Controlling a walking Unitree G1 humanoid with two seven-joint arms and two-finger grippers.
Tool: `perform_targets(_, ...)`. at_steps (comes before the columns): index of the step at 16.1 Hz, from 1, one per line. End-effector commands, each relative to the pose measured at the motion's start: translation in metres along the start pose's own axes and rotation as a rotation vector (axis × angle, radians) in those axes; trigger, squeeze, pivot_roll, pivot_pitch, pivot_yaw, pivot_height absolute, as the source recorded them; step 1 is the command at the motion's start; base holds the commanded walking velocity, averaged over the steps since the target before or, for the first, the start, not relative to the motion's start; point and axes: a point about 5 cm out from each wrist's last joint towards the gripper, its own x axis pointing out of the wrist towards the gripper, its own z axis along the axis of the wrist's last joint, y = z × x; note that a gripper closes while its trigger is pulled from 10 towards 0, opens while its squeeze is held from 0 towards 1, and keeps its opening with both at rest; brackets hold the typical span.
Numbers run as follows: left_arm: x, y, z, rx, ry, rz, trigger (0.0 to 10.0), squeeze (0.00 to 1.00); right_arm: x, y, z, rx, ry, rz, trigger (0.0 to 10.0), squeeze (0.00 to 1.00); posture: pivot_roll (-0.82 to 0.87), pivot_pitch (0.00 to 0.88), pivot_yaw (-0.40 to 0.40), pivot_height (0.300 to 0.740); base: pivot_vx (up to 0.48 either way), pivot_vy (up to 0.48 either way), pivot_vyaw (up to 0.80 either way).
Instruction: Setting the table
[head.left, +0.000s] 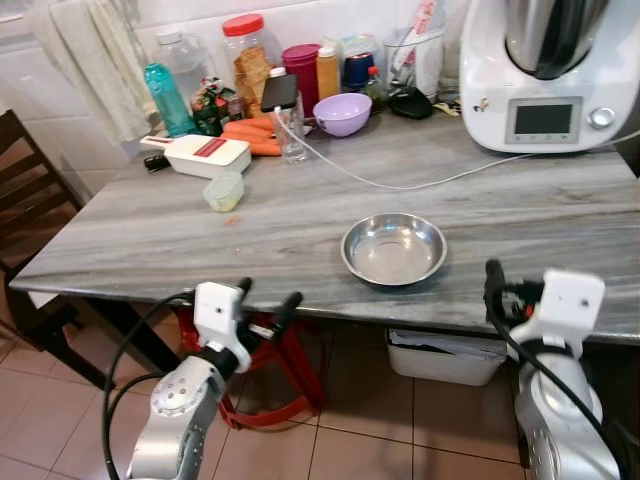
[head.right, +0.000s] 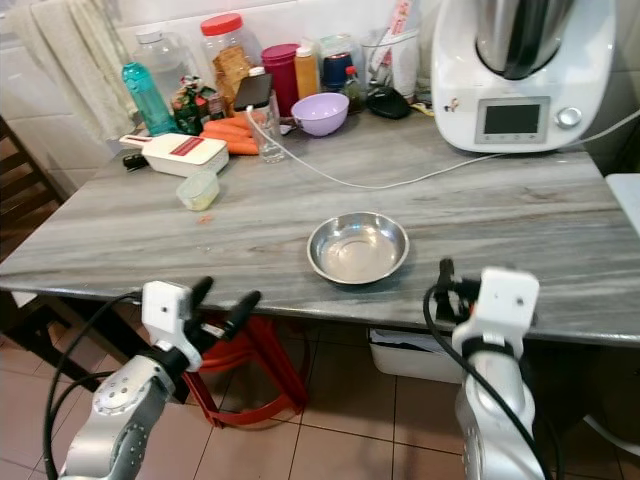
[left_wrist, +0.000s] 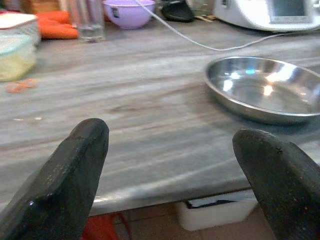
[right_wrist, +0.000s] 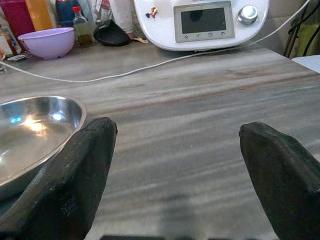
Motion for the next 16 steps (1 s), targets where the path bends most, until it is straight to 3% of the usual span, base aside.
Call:
perform_targets(1,0.001,0.007,0.003,0.031,-0.003,0.054,10.0,0.0,-0.003,0.006,0.012,0.002,-0.039,0.024,10.0,1.0,-0.13,0.0,0.16,0.74,0.0,0.0,0.0)
perform_targets(4,-0.001,0.016,0.001,0.066,0.008,0.172,10.0,0.0,-0.009,-0.002,0.014,-0.03,-0.061,-0.003,10.0,1.0,-0.13,0.0,0.156,0.74,0.0,0.0,0.0)
perform_targets(9,-0.018,0.033,-0.014,0.029,0.052,0.316,10.0,0.0,-0.027,-0.001,0.004,-0.068,-0.024,0.058,10.0,1.0,-0.11,0.0,0.111,0.74,0.0,0.0,0.0)
perform_targets(14,-0.022,0.028,-0.021,-0.011,0.032,0.398,10.0,0.0,-0.014,0.001,0.003,-0.118,0.006,0.157,10.0,1.0,-0.08,0.0,-0.003,0.74,0.0,0.0,0.0)
perform_targets(16,-0.025,0.03,-0.021,-0.003,0.03,0.421,10.0,0.0,-0.008,0.002,0.005,-0.108,-0.003,0.172,10.0,1.0,-0.07,0.0,0.013,0.74,0.0,0.0,0.0)
